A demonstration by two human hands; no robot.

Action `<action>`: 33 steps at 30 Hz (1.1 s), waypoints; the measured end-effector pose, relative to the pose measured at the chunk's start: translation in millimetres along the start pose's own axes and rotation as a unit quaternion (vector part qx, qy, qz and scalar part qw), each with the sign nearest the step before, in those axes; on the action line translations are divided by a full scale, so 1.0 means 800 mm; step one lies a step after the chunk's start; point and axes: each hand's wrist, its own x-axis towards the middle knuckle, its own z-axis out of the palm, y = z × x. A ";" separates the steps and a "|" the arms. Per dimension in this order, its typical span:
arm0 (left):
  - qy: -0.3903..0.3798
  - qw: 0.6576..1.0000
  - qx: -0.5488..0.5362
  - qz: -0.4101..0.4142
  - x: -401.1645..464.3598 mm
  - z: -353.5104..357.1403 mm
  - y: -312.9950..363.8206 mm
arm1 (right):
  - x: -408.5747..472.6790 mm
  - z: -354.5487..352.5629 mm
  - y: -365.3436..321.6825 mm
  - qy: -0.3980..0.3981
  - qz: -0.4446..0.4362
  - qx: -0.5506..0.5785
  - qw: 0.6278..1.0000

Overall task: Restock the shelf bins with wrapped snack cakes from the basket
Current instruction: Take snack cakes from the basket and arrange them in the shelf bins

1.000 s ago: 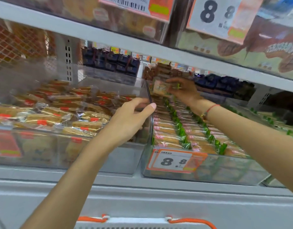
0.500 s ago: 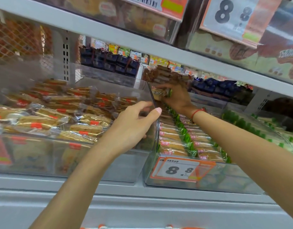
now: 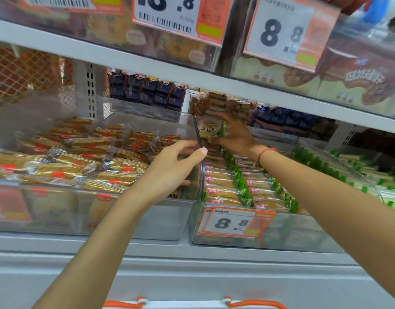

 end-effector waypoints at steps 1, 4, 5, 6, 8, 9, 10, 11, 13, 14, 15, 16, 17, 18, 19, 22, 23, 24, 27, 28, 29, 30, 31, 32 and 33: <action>0.003 1.000 -0.004 -0.006 0.000 0.000 0.000 | -0.010 -0.002 -0.001 -0.001 0.010 0.005 1.000; 0.068 0.997 0.019 0.019 -0.006 0.002 0.002 | -0.057 -0.020 -0.014 -0.016 0.016 0.049 0.999; 0.110 0.992 0.047 0.048 -0.010 0.004 0.002 | -0.076 -0.026 -0.020 -0.022 0.008 0.063 0.998; 0.154 0.983 0.071 0.076 -0.015 0.006 0.002 | -0.094 -0.033 -0.026 -0.029 0.001 0.073 0.997; 0.208 0.966 0.097 0.116 -0.023 0.008 0.006 | -0.131 -0.048 -0.040 -0.045 -0.021 0.092 0.995; 0.214 0.964 0.101 0.123 -0.028 0.009 0.008 | -0.151 -0.054 -0.047 -0.056 -0.036 0.103 0.992; 0.215 0.963 0.100 0.128 -0.030 0.009 0.010 | -0.167 -0.059 -0.054 -0.063 -0.056 0.107 0.991; 0.217 0.962 0.098 0.133 -0.033 0.010 0.012 | -0.182 -0.064 -0.059 -0.065 -0.072 0.102 0.990; 0.229 0.958 0.092 0.147 -0.048 0.013 0.015 | -0.216 -0.073 -0.072 -0.056 -0.104 0.091 0.989; 0.233 0.956 0.091 0.154 -0.064 0.015 0.014 | -0.234 -0.074 -0.077 -0.046 -0.121 0.086 0.988; 0.233 0.954 0.093 0.166 -0.080 0.016 0.011 | -0.249 -0.074 -0.079 -0.035 -0.138 0.079 0.987; 0.234 0.952 0.099 0.172 -0.097 0.017 0.006 | -0.264 -0.070 -0.079 -0.033 -0.147 0.071 0.986; 0.231 0.952 0.112 0.165 -0.118 0.016 -0.004 | -0.280 -0.060 -0.077 -0.046 -0.145 0.072 0.986; 0.224 0.955 0.125 0.147 -0.136 0.015 -0.015 | -0.292 -0.049 -0.073 -0.071 -0.134 0.072 0.986; 0.212 0.961 0.138 0.114 -0.158 0.014 -0.029 | -0.305 -0.033 -0.069 -0.110 -0.113 0.075 0.985; 0.144 0.975 0.170 0.001 -0.210 0.012 -0.074 | -0.332 0.020 -0.052 -0.260 -0.037 0.063 0.963; 0.113 0.973 0.198 -0.039 -0.222 0.012 -0.089 | -0.339 0.038 -0.046 -0.312 -0.018 0.053 0.949; 0.078 0.964 0.242 -0.083 -0.239 0.011 -0.108 | -0.351 0.060 -0.041 -0.358 0.000 0.041 0.933; -0.029 0.903 0.370 -0.217 -0.272 0.010 -0.160 | -0.388 0.122 -0.027 -0.449 0.034 -0.007 0.893; -0.058 0.879 0.400 -0.253 -0.279 0.011 -0.178 | -0.400 0.141 -0.025 -0.472 0.033 -0.030 0.880; -0.082 0.857 0.420 -0.287 -0.292 0.012 -0.198 | -0.416 0.162 -0.023 -0.495 0.028 -0.055 0.867; -0.096 0.841 0.435 -0.306 -0.299 0.014 -0.215 | -0.428 0.178 -0.022 -0.507 0.018 -0.081 0.858; -0.109 0.827 0.444 -0.326 -0.308 0.017 -0.232 | -0.441 0.196 -0.022 -0.520 0.004 -0.100 0.848; -0.124 0.814 0.451 -0.346 -0.319 0.022 -0.250 | -0.454 0.215 -0.024 -0.533 -0.008 -0.111 0.839; -0.142 0.801 0.460 -0.357 -0.328 0.027 -0.265 | -0.465 0.232 -0.027 -0.537 -0.015 -0.118 0.835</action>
